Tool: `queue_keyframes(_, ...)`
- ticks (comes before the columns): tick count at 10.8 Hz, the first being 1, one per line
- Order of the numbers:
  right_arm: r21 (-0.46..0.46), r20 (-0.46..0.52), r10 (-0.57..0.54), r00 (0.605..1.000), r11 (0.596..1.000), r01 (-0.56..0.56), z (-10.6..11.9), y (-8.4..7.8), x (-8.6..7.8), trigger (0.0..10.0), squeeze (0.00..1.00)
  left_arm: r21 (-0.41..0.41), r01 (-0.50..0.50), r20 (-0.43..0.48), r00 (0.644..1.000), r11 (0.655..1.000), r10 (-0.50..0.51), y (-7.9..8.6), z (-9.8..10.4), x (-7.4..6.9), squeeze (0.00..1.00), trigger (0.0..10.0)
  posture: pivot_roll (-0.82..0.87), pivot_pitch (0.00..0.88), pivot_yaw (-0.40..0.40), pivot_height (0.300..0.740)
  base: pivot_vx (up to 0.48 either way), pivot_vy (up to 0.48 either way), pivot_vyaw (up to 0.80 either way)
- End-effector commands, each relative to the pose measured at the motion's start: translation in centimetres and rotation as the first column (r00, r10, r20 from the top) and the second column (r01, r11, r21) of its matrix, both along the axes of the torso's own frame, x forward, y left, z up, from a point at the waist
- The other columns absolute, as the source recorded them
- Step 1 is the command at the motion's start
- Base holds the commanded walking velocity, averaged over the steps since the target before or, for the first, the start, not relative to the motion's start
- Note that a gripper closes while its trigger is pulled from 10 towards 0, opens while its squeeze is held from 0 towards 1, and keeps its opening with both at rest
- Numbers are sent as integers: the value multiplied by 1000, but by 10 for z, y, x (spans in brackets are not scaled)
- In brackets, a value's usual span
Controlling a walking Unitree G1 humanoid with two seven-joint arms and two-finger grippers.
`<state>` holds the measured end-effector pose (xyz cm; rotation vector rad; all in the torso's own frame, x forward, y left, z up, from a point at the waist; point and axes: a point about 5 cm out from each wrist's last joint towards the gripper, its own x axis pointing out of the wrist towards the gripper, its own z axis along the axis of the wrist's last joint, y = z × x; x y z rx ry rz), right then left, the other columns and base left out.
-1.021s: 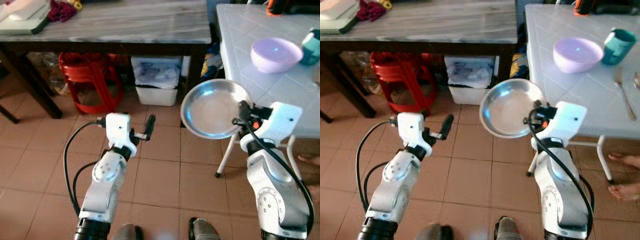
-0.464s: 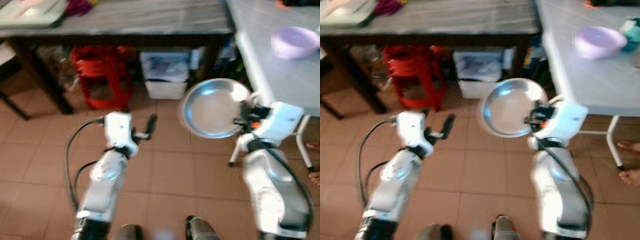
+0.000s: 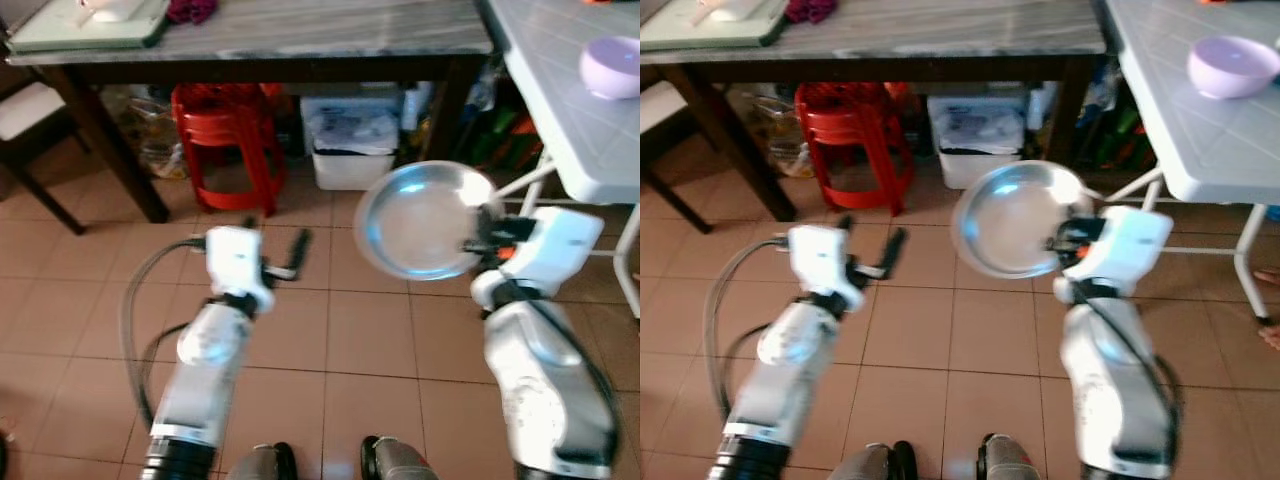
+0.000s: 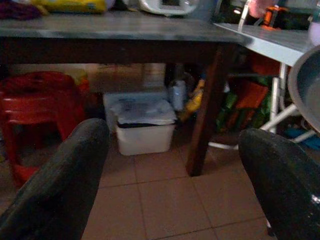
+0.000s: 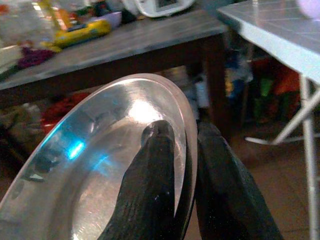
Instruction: Setting the table
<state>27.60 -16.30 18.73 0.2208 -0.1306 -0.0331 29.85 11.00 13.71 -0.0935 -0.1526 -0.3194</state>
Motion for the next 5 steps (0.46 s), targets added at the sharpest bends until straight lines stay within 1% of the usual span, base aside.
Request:
queue_keyframes(1,-6,26,-2,1000,1000,3,5,-1,-2,10000,0,-1,19,5,1000,1000,-19,-1,1,-3,0,10000,-212,206,55,740,0,0,0)
queue_keyframes(5,-10,26,3,1000,1000,-3,5,-1,-2,10000,0,-6,41,12,999,999,-40,-3,2,-4,0,10000,-211,209,53,740,0,0,0)
